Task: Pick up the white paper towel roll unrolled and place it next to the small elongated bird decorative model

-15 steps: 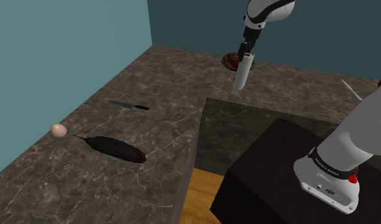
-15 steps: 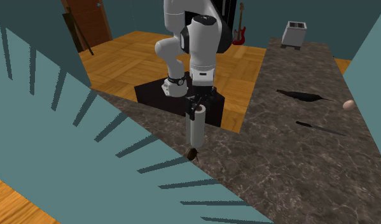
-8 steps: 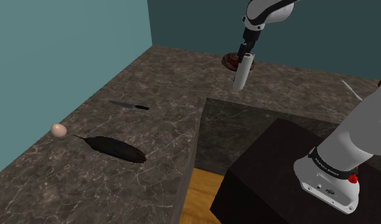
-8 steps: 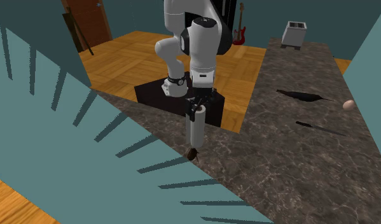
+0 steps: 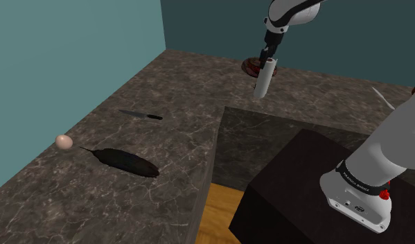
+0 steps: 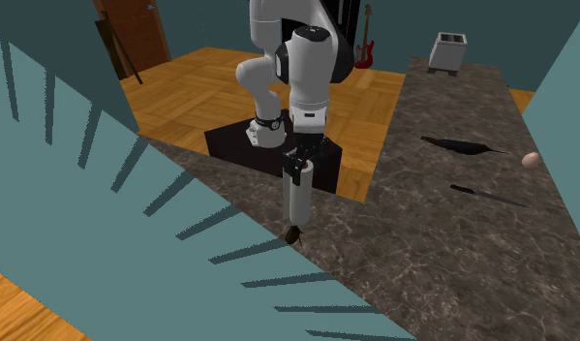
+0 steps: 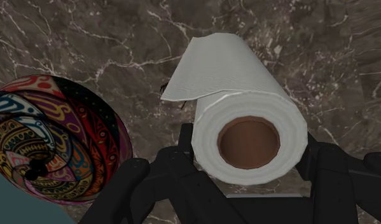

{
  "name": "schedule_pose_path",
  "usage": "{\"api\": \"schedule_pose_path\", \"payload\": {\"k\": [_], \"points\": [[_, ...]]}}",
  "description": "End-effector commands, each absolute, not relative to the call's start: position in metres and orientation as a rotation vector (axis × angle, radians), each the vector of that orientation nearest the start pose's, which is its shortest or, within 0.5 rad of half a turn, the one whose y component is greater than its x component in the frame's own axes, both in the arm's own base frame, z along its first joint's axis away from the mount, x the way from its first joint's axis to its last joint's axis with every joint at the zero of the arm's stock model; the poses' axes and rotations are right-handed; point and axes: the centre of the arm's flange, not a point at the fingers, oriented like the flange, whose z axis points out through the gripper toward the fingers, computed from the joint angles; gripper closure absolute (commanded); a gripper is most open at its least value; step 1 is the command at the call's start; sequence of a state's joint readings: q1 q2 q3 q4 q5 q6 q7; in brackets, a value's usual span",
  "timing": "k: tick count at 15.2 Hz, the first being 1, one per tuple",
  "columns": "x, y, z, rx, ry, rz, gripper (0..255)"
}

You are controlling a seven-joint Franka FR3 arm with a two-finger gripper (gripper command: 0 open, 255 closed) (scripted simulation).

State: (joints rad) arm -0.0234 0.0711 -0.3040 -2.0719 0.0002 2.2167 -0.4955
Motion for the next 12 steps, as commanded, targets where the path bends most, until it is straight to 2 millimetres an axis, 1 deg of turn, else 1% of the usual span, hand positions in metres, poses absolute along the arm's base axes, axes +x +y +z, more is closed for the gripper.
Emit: {"api": "schedule_pose_path", "payload": {"k": [1,3,12], "points": [[0.538,-0.182,0.405,-3.18,-0.268,-0.097,255],[0.538,-0.182,0.405,-3.18,-0.268,-0.097,255],[0.538,-0.182,0.452,-3.18,-0.268,-0.097,255]]}}
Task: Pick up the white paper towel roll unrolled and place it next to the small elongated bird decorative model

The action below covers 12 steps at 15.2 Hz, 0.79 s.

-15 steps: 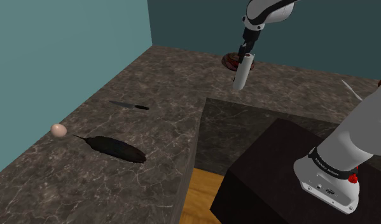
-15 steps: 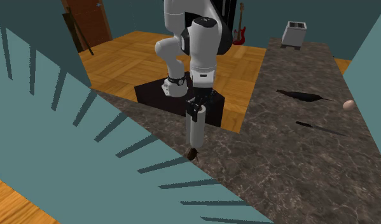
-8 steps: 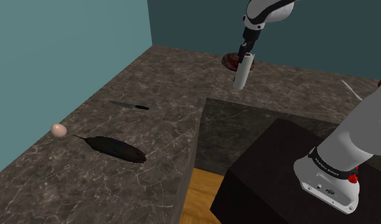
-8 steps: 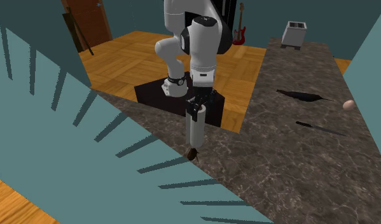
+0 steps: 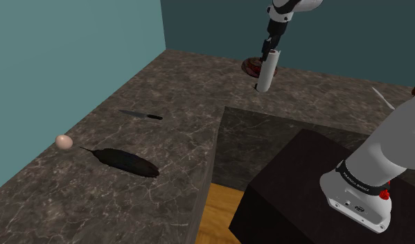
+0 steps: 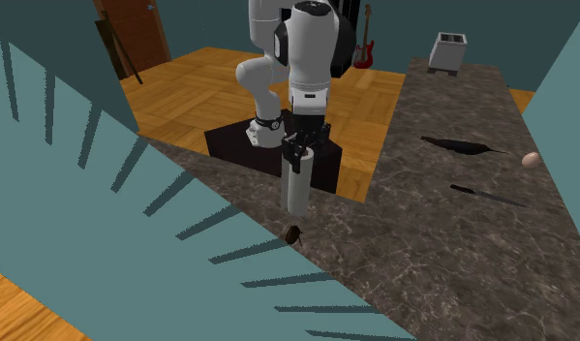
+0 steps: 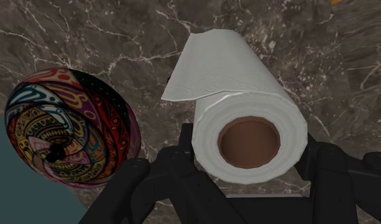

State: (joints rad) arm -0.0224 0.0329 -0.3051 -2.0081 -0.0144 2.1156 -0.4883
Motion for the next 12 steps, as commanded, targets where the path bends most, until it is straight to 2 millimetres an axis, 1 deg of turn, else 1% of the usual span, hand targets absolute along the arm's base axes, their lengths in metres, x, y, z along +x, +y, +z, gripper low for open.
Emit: {"api": "schedule_pose_path", "payload": {"k": [1,12], "points": [[0.538,-0.182,0.457,-3.18,-0.268,-0.097,255],[0.538,-0.182,0.515,-3.18,-0.268,-0.097,255]]}}
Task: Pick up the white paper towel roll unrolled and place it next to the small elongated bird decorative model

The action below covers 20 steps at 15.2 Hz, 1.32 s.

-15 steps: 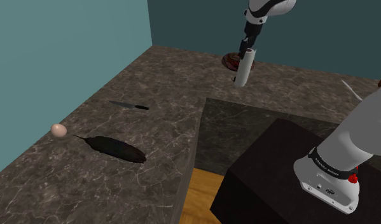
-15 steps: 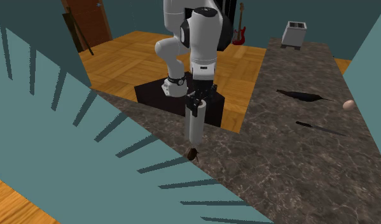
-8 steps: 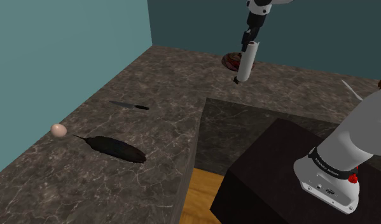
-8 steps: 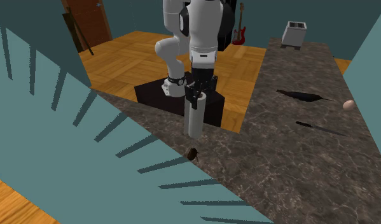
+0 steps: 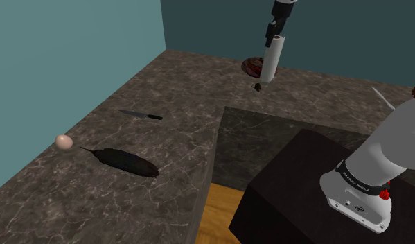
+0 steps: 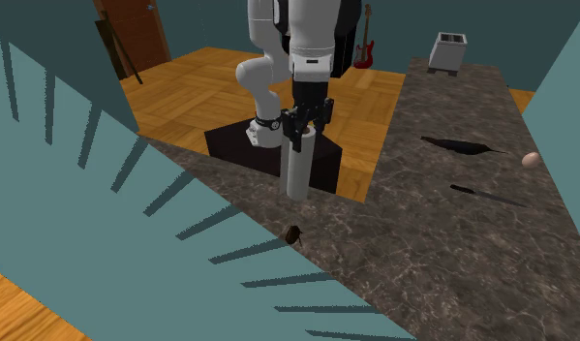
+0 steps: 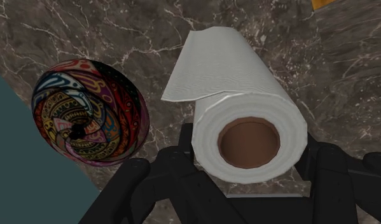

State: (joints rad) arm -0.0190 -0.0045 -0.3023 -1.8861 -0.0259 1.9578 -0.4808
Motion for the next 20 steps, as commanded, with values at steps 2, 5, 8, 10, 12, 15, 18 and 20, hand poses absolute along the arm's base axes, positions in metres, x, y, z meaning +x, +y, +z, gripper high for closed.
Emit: {"api": "schedule_pose_path", "payload": {"k": [2,5,8,10,12,15,18,20], "points": [[0.538,-0.182,0.526,-3.18,-0.268,-0.097,255],[0.538,-0.182,0.542,-3.18,-0.268,-0.097,255],[0.538,-0.182,0.558,-3.18,-0.268,-0.097,255],[0.538,-0.182,0.568,-3.18,-0.268,-0.097,255],[0.538,-0.182,0.579,-3.18,-0.268,-0.097,255],[0.538,-0.182,0.595,-3.18,-0.268,-0.097,255],[0.538,-0.182,0.61,-3.18,-0.268,-0.097,255],[0.538,-0.182,0.621,-3.18,-0.268,-0.097,255]]}}
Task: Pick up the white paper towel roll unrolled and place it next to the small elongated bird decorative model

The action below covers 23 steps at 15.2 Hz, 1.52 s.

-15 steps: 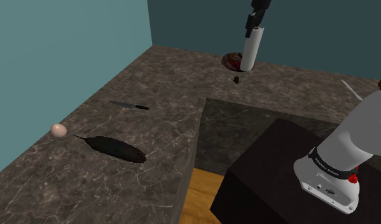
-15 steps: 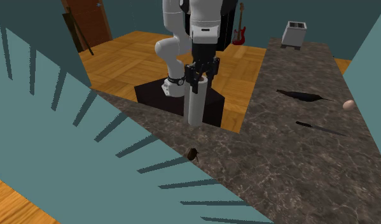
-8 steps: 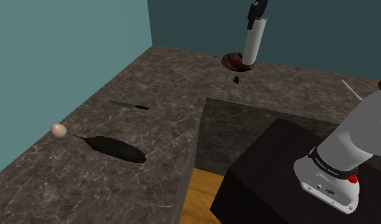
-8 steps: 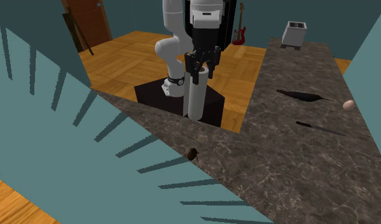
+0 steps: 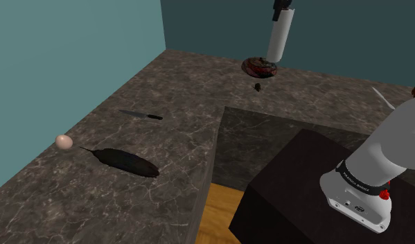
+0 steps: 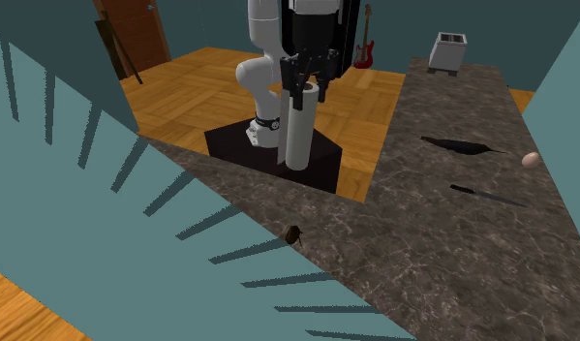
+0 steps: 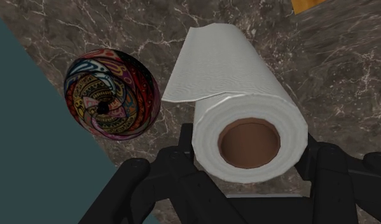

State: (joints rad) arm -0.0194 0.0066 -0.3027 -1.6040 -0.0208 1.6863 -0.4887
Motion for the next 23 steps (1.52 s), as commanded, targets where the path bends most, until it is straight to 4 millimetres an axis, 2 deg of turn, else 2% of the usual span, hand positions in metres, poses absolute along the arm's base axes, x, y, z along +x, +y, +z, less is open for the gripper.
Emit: {"api": "schedule_pose_path", "payload": {"k": [1,13,23], "points": [[0.538,-0.182,0.626,-3.18,-0.268,-0.097,255],[0.538,-0.182,0.688,-3.18,-0.268,-0.097,255],[0.543,-0.054,0.656,-3.18,-0.268,-0.097,255]]}}
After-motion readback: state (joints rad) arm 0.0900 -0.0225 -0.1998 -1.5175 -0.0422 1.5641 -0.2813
